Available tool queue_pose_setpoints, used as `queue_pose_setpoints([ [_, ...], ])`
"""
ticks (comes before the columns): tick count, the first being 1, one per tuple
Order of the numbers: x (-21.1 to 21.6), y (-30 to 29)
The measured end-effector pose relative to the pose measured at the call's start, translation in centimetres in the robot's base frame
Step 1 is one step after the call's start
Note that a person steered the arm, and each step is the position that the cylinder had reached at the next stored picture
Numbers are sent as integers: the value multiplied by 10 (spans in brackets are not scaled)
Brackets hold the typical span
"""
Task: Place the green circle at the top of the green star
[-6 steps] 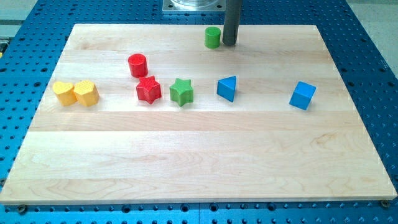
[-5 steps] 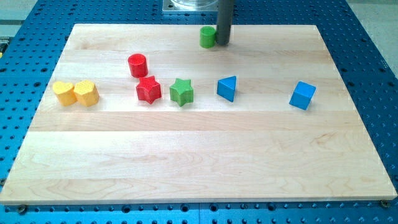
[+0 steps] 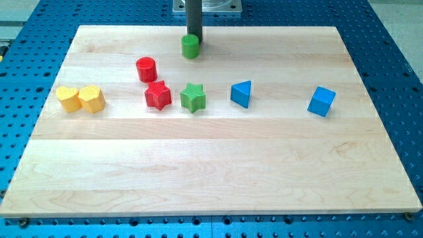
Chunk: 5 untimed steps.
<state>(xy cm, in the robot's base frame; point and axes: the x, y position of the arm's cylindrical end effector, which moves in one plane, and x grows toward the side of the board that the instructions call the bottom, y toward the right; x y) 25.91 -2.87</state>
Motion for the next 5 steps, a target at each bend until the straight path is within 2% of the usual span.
queue_pose_setpoints([
  [1,53,6],
  [2,13,5],
  [3,10,-1],
  [4,43,-1],
  [5,32,-13],
])
